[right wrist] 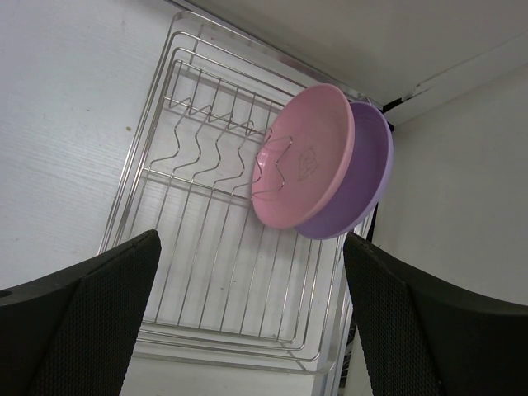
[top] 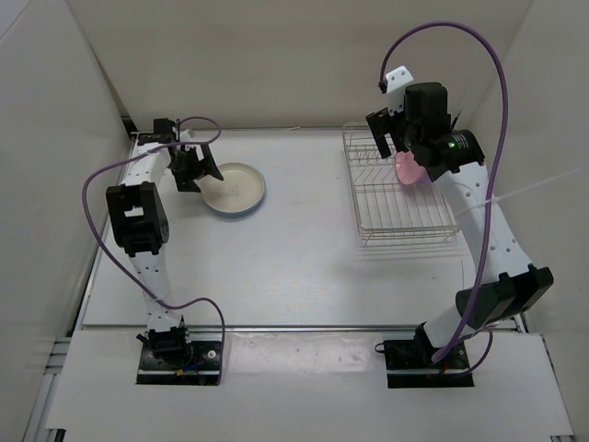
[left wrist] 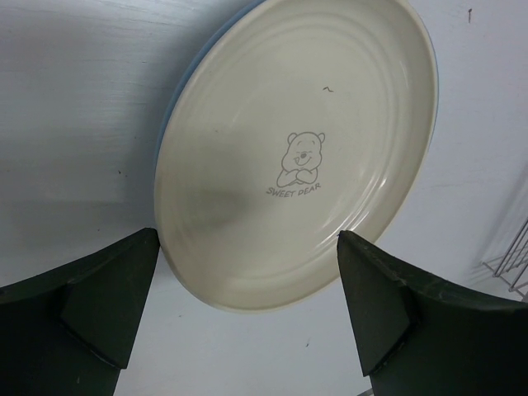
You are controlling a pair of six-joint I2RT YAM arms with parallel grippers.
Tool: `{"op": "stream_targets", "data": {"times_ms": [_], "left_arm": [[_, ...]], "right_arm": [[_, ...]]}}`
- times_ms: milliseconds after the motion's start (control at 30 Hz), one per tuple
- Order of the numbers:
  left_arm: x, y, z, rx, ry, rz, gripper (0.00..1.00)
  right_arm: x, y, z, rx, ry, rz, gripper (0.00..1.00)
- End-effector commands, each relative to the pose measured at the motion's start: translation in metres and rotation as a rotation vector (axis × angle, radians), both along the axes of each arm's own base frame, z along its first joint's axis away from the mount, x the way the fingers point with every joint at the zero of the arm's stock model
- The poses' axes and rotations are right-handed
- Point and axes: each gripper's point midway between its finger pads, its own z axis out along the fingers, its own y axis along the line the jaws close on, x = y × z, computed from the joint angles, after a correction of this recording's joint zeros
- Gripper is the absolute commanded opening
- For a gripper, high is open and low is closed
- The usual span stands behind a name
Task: Unload the plates from the dish rack
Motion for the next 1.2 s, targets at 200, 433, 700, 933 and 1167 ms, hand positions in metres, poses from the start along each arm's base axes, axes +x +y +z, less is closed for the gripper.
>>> {"op": "stream_targets", "data": {"times_ms": [200,433,700,933,1167], "left_arm": [[0.005,-0.015,0.012,-0.049,-0.037,-0.038,1.00],[0.001,-0.013,0.010,-0.035,-0.021,-0.043,1.00],[-0.011,0.014,0.019,0.111,0.007,-0.040,1.00],[-0.039,0.041,0.020,0.134,0.035,-0.022,1.00],[-0.055,0.063,0.058,0.229,-0.074,-0.045,1.00]], "right_arm": [[0.005,0.002,0.022,0.023,-0.061,0.004,0.94],[0.004,0.005,0.020,0.029,-0.049,0.023,0.94],[0.012,-0.013,-0.004,-0.024,-0.015,-0.048,0.94],[0.061,-0.070,-0.024,-0.097,0.028,-0.183,0.89],[0.100,-0.094,-0.041,-0.159,0.058,-0.207,0.84]]}}
